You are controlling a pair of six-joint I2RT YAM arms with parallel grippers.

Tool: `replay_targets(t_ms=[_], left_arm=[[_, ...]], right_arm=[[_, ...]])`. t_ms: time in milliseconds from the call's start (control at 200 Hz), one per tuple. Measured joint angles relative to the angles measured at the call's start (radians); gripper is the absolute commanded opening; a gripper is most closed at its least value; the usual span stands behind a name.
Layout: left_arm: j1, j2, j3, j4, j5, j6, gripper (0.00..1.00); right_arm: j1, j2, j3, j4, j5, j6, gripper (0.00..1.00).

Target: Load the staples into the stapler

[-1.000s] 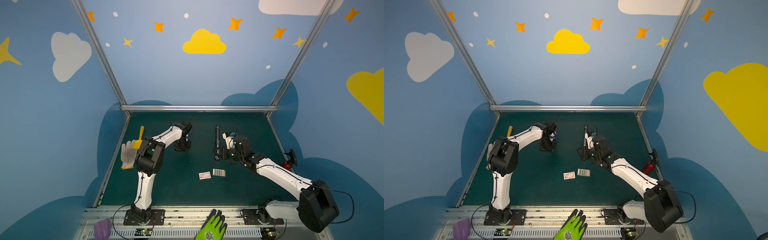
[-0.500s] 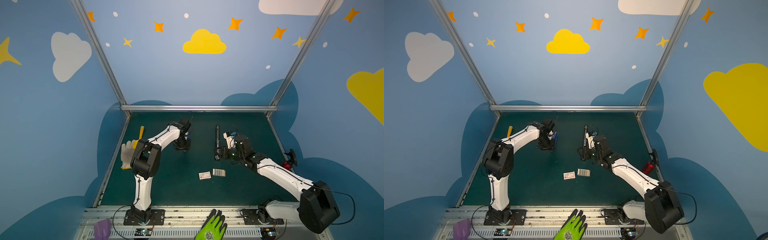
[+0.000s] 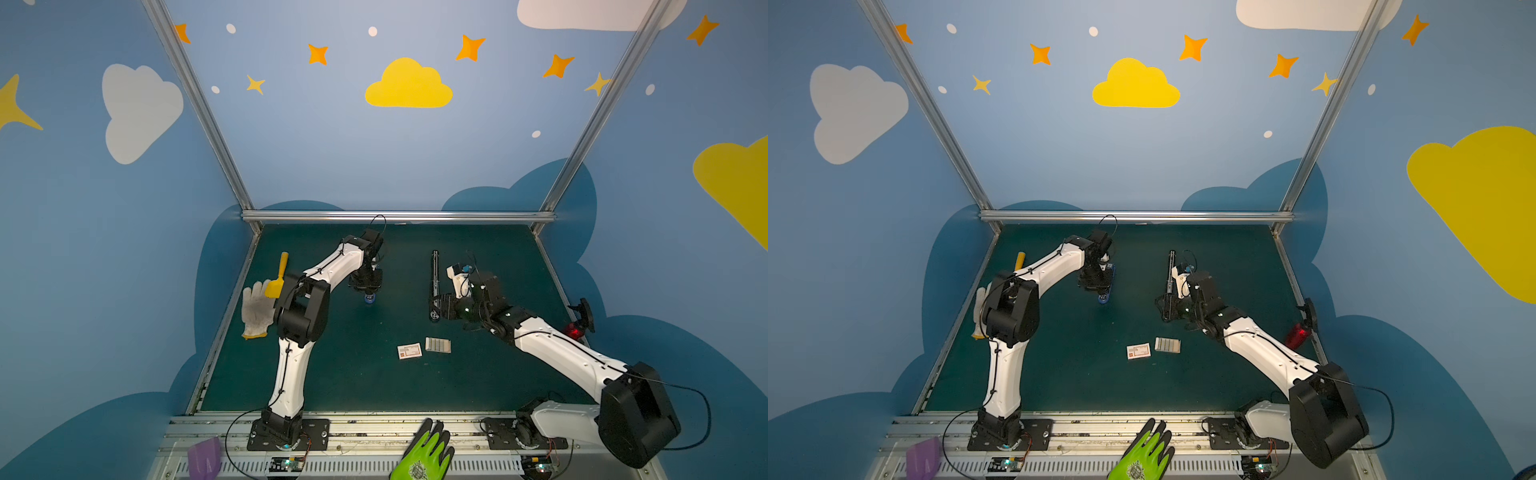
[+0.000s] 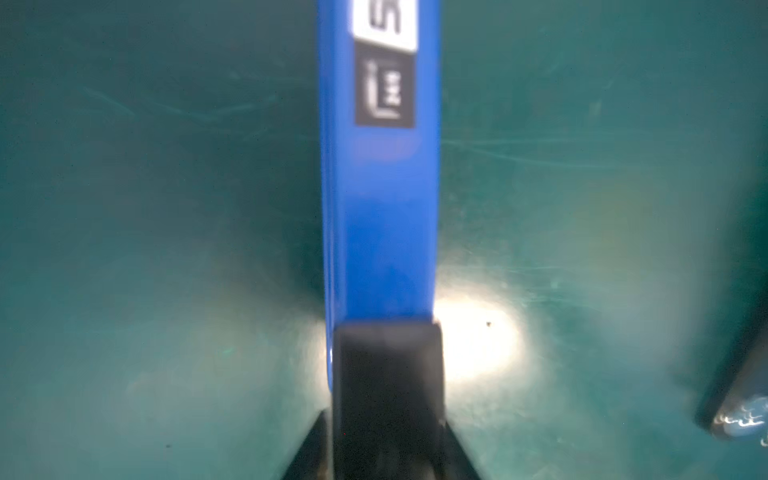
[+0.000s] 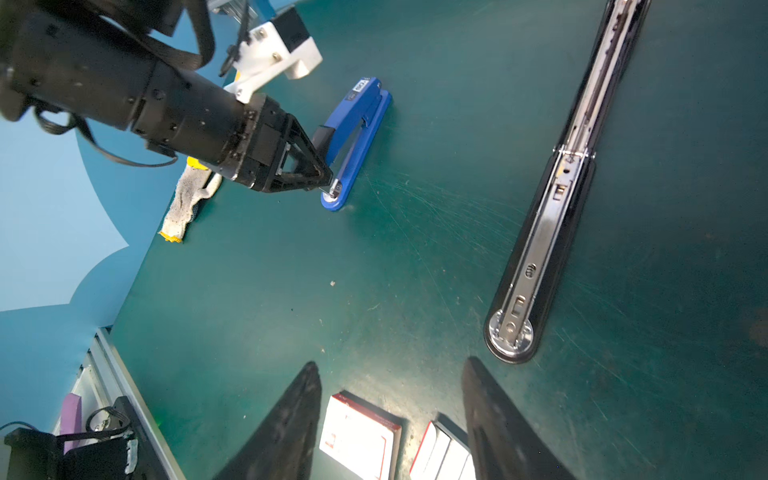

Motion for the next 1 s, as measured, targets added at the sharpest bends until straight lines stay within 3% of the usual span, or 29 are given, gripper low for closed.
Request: replay_targets(t_ms=[85,646,1001], left_arm=[[0.002,0.006,0.009,-0.006,-0.004,0.008,0.04],[0.006,0.006,-0.01,0.011,0.006,0.013,0.04],[0.036,0.008,0.033,-0.045,-0.069,0.055,0.06]], right_arm=[[-0.002,0.0,-0.005,0.0,0.0,0.003,0.55],[-0.008,-0.03,-0.018,0.0,0.0,0.01,0.56],[-0.01,-0.032,-0.018,-0.001,0.0,0.013,0.56]])
